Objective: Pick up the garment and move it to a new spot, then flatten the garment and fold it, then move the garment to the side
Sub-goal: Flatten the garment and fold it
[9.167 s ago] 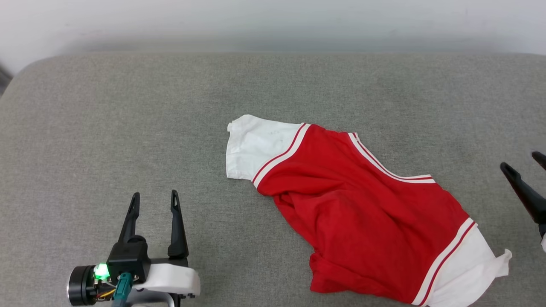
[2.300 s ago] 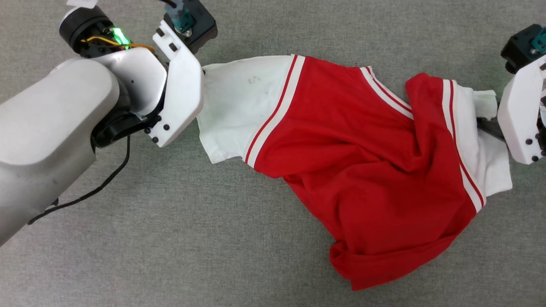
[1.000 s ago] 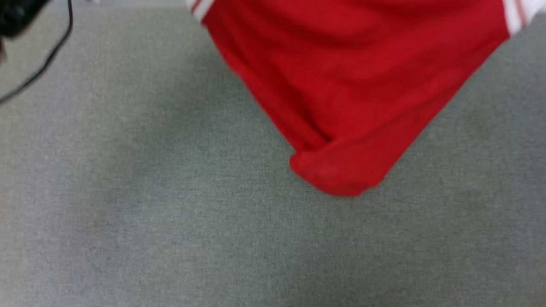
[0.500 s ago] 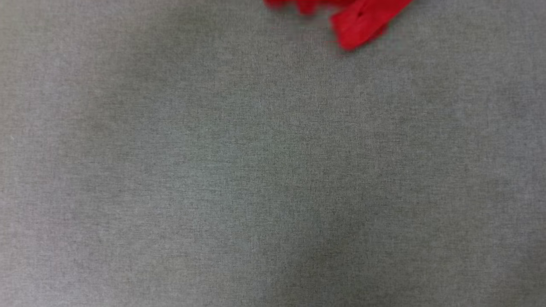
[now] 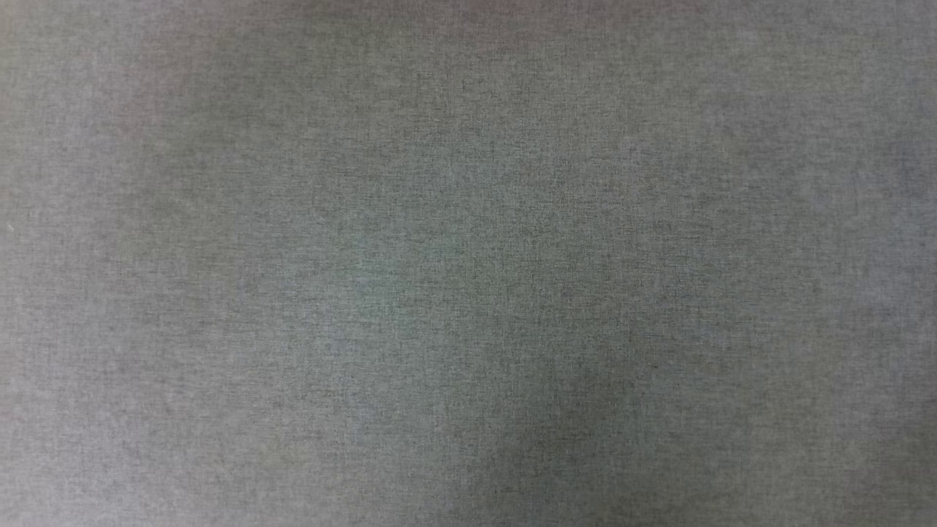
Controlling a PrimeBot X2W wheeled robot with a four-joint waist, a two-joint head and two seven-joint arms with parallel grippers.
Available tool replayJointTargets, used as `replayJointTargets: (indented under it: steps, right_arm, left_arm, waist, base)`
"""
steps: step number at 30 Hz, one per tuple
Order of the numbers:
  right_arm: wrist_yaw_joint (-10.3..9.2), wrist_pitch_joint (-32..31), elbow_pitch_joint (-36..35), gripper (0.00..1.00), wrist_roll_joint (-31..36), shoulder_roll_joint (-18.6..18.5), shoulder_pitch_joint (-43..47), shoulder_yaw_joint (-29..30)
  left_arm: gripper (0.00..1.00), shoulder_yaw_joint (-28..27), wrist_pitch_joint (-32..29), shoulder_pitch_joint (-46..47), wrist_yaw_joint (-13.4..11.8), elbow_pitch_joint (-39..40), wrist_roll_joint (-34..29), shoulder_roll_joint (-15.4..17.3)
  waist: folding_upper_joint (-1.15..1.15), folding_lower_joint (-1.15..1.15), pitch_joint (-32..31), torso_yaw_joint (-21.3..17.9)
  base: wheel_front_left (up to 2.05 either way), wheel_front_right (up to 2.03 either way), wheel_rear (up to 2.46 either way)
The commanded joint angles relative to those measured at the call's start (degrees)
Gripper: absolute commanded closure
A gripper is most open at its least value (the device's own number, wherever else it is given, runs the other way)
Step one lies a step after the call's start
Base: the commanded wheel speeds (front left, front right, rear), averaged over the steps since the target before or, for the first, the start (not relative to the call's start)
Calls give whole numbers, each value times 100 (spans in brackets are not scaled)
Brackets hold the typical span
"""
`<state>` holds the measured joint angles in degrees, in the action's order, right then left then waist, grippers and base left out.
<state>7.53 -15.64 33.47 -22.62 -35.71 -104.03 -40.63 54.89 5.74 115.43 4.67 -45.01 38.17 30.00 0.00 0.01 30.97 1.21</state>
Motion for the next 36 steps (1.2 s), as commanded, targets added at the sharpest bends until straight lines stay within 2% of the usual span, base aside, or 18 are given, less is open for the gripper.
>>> replayJointTargets:
  steps: [1,7,13,16,21,26,30,36]
  right_arm:
    - [-8,59,140,100,-163,58,257,-205]
    - [-8,445,416,100,-463,217,834,-556]
    - [-8,954,683,100,-883,417,1842,-924]
    - [-8,1201,676,100,-1090,476,2424,-1062]
    - [-8,1526,476,100,-1364,345,3481,-1328]
    - [-8,1790,152,100,-1560,29,4500,-1649]
    - [-7,1961,-102,100,-1792,-281,5340,-1638]
    - [-8,1889,-440,100,-2016,-677,6547,-1422]
  left_arm:
    - [100,47,130,-255,65,-118,31,7]
    - [100,190,405,-980,142,-270,181,4]
    - [100,239,719,-2352,145,-171,527,162]
    - [100,252,830,-3207,53,43,690,302]
    - [100,235,916,-4786,-268,766,957,591]
    - [100,214,946,-6296,-758,1670,1239,992]
    - [100,291,949,-7320,-1141,2386,1426,1296]
    - [100,470,886,-8580,-1683,3177,1723,1731]
  waist:
    - [0,-1,5,-20]
    - [0,-1,-138,-41]
    - [0,-1,-453,-96]
    - [0,-1,-652,-135]
    - [0,-1,-1022,-123]
    - [0,-1,-1387,-129]
    - [0,-1,-1688,-93]
    - [0,-1,-2044,-139]
  base:
    - [0,0,0]
    - [0,0,0]
    - [0,0,0]
    - [0,0,0]
    - [0,0,0]
    - [0,0,0]
    - [0,0,0]
    - [0,0,0]
